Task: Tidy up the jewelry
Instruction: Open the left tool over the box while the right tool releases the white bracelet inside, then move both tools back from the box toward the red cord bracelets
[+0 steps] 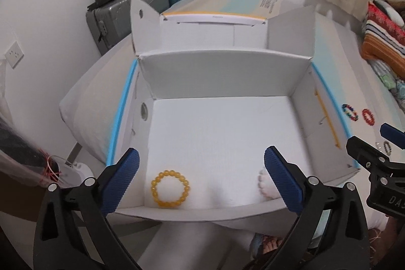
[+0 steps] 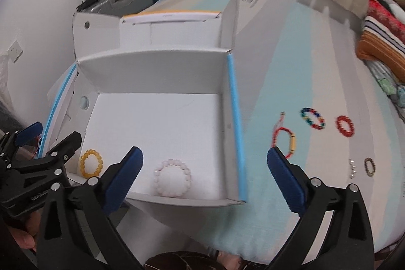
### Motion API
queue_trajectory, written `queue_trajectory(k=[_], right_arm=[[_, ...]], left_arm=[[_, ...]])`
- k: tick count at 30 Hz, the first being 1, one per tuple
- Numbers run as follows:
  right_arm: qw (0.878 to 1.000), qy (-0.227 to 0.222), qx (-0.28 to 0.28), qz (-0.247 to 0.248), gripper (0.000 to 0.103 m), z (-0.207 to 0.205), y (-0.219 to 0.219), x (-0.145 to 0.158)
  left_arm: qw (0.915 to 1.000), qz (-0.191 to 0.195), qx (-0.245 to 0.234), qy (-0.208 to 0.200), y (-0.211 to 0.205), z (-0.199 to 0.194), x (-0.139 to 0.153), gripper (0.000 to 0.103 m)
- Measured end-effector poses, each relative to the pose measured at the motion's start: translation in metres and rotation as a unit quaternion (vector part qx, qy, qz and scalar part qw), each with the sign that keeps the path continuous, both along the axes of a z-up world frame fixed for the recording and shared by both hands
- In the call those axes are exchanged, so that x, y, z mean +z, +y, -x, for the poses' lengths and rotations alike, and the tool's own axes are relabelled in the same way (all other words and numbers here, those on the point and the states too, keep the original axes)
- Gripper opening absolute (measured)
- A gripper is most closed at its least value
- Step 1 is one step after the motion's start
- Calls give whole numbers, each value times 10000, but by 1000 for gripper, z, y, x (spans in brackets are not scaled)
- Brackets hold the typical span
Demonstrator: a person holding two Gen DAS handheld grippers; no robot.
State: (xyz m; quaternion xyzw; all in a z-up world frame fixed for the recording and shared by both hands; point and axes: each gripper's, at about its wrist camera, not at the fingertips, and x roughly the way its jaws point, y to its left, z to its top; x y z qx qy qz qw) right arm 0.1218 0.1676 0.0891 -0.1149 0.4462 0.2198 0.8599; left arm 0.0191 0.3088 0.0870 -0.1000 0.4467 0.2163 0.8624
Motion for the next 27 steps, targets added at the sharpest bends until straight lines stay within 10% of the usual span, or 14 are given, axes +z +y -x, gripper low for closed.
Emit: queue_trajectory(k=[27], right_arm=[[9898,-368,-1352,-239,95,-7,-227,23]], left_arm=[[9894,-26,-1424,-300,-188,-70,28,97]])
